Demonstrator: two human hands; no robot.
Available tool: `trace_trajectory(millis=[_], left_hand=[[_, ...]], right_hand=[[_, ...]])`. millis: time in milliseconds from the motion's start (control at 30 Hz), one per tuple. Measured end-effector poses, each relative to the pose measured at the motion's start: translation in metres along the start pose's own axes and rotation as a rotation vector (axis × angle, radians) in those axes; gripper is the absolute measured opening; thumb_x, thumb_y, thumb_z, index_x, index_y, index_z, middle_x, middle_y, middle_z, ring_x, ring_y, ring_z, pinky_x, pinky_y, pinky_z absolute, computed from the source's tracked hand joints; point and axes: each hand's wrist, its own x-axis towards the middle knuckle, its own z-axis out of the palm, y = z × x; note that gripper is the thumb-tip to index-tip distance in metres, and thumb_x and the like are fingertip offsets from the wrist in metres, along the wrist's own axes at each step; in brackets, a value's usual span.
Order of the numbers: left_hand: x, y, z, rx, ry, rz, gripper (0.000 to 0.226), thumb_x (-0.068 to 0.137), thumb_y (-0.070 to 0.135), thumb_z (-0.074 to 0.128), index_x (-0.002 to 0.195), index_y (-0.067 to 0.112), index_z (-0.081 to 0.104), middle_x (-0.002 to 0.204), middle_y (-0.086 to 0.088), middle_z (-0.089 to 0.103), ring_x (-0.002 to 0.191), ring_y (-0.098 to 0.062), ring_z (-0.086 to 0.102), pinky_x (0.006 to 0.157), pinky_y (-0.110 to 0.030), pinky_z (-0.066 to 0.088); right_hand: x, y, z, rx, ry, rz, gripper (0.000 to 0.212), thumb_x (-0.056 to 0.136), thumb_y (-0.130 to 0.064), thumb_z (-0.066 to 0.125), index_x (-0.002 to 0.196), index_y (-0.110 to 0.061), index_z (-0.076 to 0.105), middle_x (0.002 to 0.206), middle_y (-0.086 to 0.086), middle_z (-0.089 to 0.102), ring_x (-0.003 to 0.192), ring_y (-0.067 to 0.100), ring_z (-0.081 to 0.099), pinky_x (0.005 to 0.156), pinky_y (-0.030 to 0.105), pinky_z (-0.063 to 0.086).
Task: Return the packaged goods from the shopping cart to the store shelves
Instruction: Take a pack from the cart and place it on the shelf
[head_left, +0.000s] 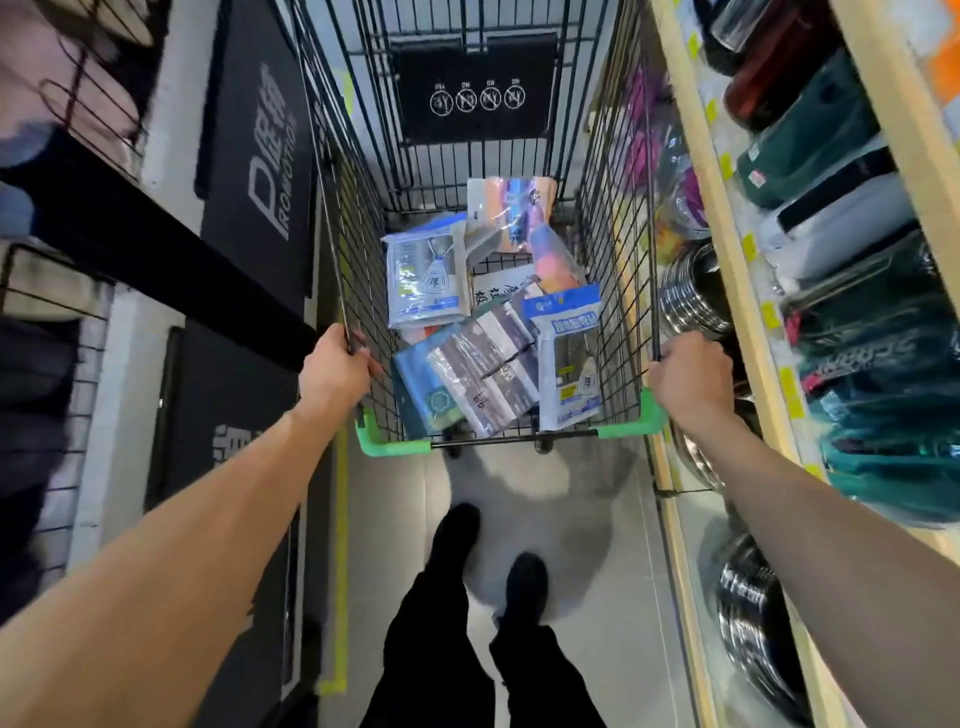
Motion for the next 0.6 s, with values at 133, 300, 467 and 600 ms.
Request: trace_trajectory(millis=[133, 300, 467, 600], left_hand=[[-0.027, -0.02, 0.005, -0.059, -0.007, 0.005, 0.02, 0.101, 0.03, 0.036, 0.095, 0.025, 0.054, 0.084, -0.004, 0.074, 0.076, -0.029, 0.067, 0.079, -0.047, 0.059], [-0.088, -0.052, 0.016, -0.025, 0.02, 0.016, 0.02, 0.104, 0.029, 0.036, 0.105, 0.021, 0.054, 0.081, 0.002, 0.071, 0.079, -0.024, 0.067, 0.077, -0.041, 0.055], [-0.149, -0.097, 0.02, -0.046, 0.007, 0.026, 0.017, 0.104, 0.028, 0.038, 0.104, 0.022, 0.054, 0.076, 0.009, 0.071, 0.058, -0.022, 0.059, 0.067, -0.044, 0.059], [-0.201, -0.143, 0.019, -0.094, -0.009, 0.024, 0.017, 0.103, 0.028, 0.039, 0.105, 0.025, 0.056, 0.075, 0.008, 0.073, 0.067, -0.026, 0.065, 0.066, -0.052, 0.06]], right_hand=[[-0.022, 0.018, -0.001, -0.073, -0.051, -0.023, 0.017, 0.087, -0.012, 0.072, 0.075, -0.002, 0.065, 0.069, 0.011, 0.062, 0.073, 0.028, 0.063, 0.061, 0.029, 0.046], [-0.063, 0.055, 0.006, -0.084, -0.106, -0.009, 0.032, 0.087, -0.01, 0.072, 0.063, -0.008, 0.051, 0.056, 0.001, 0.047, 0.055, 0.018, 0.05, 0.043, 0.02, 0.027], [-0.125, 0.089, 0.013, -0.079, -0.131, 0.02, 0.029, 0.087, -0.01, 0.073, 0.063, -0.008, 0.056, 0.056, 0.001, 0.051, 0.051, 0.014, 0.049, 0.043, 0.02, 0.028], [-0.184, 0.118, 0.024, -0.111, -0.182, 0.06, 0.022, 0.086, -0.013, 0.074, 0.075, -0.002, 0.059, 0.076, 0.008, 0.061, 0.063, 0.018, 0.053, 0.055, 0.023, 0.041]])
